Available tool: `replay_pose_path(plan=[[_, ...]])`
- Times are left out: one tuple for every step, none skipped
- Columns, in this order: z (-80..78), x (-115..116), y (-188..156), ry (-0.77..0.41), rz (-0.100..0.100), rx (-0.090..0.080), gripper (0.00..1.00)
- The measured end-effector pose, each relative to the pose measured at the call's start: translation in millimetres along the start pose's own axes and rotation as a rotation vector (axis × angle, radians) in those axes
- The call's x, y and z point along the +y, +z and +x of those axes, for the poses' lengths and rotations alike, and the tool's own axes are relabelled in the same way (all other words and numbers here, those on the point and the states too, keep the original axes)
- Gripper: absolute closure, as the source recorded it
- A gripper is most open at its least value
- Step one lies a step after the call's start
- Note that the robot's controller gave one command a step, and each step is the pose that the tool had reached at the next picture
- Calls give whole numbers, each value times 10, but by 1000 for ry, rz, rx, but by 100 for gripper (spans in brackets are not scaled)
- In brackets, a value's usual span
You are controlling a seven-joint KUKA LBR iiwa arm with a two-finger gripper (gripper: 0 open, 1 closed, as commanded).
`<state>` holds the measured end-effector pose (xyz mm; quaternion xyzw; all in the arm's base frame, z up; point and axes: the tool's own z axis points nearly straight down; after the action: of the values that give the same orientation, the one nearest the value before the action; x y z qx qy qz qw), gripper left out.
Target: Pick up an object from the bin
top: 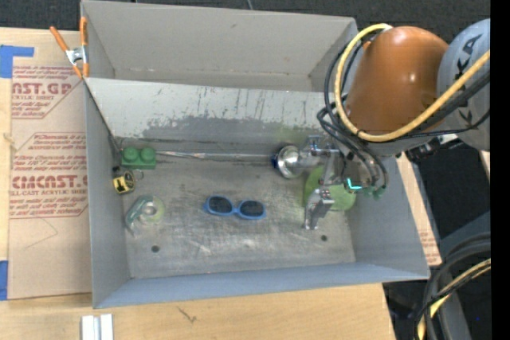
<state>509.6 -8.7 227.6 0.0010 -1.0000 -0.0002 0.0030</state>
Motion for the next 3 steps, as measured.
replay_pose_path(plan=[[-398,979,953,-455,-1,-4,0],[-632,911,1542,-289,-1,-13,0],[-653,915,1513,-289,-2,-20,100]])
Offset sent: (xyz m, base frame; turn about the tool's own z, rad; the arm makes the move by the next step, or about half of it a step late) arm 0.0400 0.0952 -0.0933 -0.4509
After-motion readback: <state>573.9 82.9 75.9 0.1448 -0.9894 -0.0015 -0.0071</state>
